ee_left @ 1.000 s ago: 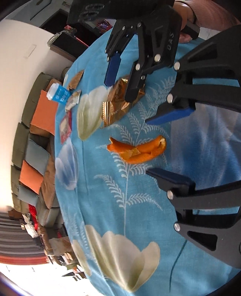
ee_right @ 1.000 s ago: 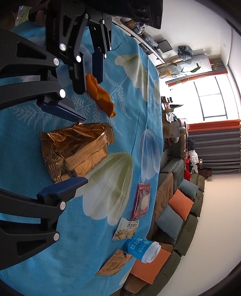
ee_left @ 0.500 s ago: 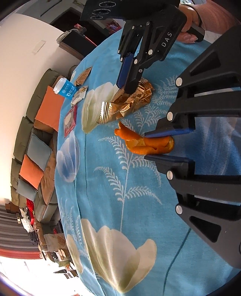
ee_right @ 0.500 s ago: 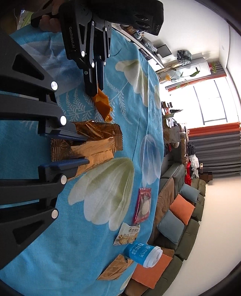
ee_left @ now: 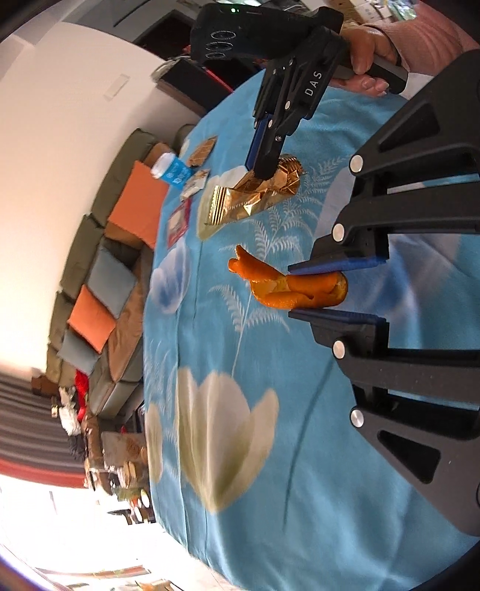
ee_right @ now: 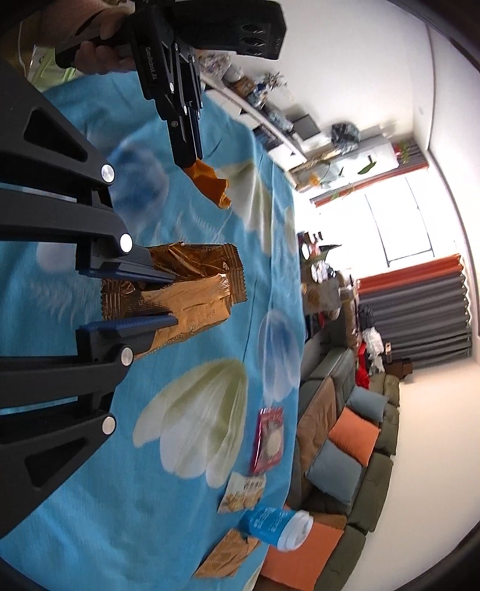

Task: Collect trash
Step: 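Lift the orange peel and gold foil wrapper and carry both toward the teal bin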

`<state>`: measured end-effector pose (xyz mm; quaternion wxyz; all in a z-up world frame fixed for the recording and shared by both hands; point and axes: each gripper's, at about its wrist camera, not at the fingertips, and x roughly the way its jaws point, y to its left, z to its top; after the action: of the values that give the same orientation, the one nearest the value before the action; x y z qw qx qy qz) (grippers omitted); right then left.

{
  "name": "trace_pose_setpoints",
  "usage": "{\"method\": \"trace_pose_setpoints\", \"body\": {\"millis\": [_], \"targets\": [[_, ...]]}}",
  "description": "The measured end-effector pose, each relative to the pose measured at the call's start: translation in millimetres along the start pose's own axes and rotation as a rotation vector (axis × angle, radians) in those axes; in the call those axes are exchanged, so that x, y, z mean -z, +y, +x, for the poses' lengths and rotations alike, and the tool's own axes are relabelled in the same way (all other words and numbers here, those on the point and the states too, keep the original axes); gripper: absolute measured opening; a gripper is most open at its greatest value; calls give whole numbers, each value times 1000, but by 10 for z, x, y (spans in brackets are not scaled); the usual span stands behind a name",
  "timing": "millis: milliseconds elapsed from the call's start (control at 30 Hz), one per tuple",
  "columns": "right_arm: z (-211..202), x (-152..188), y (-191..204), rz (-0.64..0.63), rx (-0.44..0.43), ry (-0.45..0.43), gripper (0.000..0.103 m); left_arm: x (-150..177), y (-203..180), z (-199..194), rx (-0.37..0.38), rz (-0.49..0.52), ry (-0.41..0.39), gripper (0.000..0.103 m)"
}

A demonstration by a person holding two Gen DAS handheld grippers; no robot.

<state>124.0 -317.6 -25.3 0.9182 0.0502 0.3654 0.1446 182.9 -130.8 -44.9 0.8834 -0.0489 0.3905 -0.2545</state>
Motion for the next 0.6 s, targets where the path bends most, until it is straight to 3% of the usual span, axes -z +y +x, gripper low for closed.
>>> {"method": "trace_pose_setpoints", "body": {"millis": [333, 600], "targets": [[68, 4, 530, -40, -149, -11, 16, 259, 308, -742, -107, -33, -97, 18], [184, -2, 924, -62, -238, 0, 16, 473, 483, -1111, -159, -59, -125, 18]]}}
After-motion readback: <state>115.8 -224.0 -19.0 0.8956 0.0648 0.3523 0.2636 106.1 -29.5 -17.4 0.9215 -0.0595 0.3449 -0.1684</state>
